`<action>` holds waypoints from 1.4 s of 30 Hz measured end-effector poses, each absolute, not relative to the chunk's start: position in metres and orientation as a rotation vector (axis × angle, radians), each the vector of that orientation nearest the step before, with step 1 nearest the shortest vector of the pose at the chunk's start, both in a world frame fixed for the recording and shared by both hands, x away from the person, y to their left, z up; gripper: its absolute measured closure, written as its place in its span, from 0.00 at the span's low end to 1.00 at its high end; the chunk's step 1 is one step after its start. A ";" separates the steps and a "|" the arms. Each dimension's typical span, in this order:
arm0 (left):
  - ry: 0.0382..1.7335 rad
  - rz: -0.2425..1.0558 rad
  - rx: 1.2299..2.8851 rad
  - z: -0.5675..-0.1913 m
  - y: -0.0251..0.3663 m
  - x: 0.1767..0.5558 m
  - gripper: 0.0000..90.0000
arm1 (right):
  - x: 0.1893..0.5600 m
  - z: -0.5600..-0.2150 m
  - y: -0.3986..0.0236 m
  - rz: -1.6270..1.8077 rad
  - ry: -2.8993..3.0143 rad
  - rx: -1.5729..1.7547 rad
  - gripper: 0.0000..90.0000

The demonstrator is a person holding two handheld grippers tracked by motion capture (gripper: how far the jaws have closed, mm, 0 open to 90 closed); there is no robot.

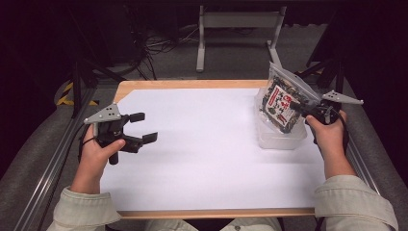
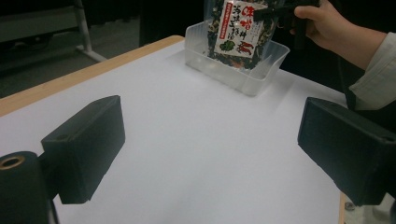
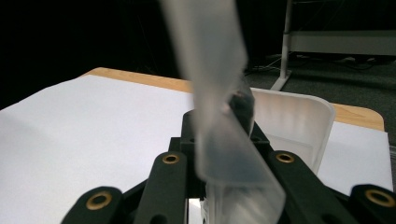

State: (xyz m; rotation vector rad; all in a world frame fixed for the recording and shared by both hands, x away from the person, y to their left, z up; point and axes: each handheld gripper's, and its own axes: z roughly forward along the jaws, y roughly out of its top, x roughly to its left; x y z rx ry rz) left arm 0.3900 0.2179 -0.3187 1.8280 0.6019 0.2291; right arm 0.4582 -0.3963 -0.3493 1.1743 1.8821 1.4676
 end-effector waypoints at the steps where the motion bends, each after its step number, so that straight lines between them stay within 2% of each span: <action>1: 0.606 0.226 1.827 -0.319 0.218 0.390 0.09 | 0.458 -0.349 -0.396 1.462 1.883 1.174 0.84; 11: 0.613 0.217 1.848 -0.324 0.218 0.388 0.09 | 0.457 -0.345 -0.396 1.443 1.861 1.166 0.82; 18: 0.627 0.215 1.864 -0.330 0.222 0.380 0.09 | 0.456 -0.332 -0.398 1.442 1.796 1.171 0.57; 24: 0.636 0.224 1.869 -0.333 0.226 0.375 0.09 | 0.451 -0.316 -0.406 1.462 1.710 1.158 0.39; 32: 0.655 0.213 1.869 -0.335 0.228 0.373 0.09 | 0.445 -0.288 -0.414 1.446 1.670 1.105 0.35; 42: 0.656 0.207 1.885 -0.343 0.228 0.371 0.08 | 0.429 -0.255 -0.396 1.467 1.678 1.003 0.34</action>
